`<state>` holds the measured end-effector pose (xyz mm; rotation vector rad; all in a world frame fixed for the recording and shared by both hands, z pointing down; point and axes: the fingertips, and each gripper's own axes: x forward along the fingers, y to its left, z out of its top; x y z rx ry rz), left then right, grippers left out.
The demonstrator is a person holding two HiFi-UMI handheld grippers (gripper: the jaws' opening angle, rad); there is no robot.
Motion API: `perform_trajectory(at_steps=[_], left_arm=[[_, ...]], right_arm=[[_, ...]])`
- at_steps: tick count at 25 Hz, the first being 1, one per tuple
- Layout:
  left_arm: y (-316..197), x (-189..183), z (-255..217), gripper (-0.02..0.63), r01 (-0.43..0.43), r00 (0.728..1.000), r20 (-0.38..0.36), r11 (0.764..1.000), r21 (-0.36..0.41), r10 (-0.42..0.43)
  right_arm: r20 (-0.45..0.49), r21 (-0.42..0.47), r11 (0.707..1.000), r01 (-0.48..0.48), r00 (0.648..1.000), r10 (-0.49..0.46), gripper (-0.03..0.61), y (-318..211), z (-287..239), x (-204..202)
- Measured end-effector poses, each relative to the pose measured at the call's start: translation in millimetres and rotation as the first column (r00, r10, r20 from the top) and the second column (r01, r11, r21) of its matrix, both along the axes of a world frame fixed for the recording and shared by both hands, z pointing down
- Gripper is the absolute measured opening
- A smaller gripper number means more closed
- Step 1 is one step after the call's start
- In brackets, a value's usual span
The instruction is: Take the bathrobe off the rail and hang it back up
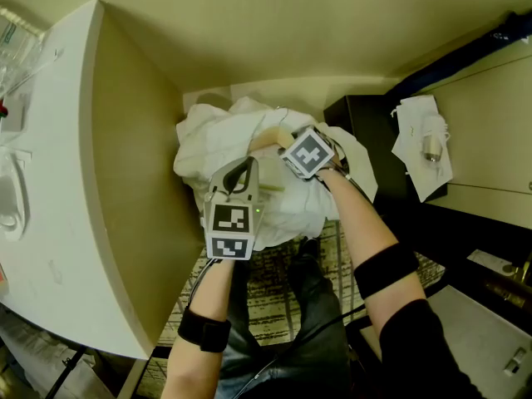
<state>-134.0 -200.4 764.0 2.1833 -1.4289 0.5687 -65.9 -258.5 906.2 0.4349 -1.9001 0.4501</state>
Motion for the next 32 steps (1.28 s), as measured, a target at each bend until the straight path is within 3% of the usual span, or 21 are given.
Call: perform_trajectory(at_steps=[7,13,18,24,32], left_arm=[[2,-3,4,0.002,0.002,1.0,-0.011,1.0,-0.005,-0.002],[8,-4,8,0.002,0.0,1.0,-0.007,1.0,-0.019,0.0],[12,-8,3,0.002,0.016,1.0,-0.003,1.0,-0.022,-0.016],[16,-11,-20,0.002,0.045,0.999,-0.006,0.999,-0.006,-0.045],[18,-10,-55,0.002,0.057,0.998,-0.001,0.998,0.025,-0.057]], right_arm=[[-0.096,0.025,0.999,-0.028,0.995,0.03,0.25,3,17,5],[-0.056,0.065,0.994,-0.083,0.995,0.087,0.21,8,19,6],[-0.042,0.217,0.972,-0.09,0.994,0.102,0.207,3,0,10],[-0.036,0.482,0.874,-0.063,0.995,0.092,0.206,-1,-55,15],[0.014,0.668,0.738,-0.093,0.993,0.113,0.204,-5,-127,23]])
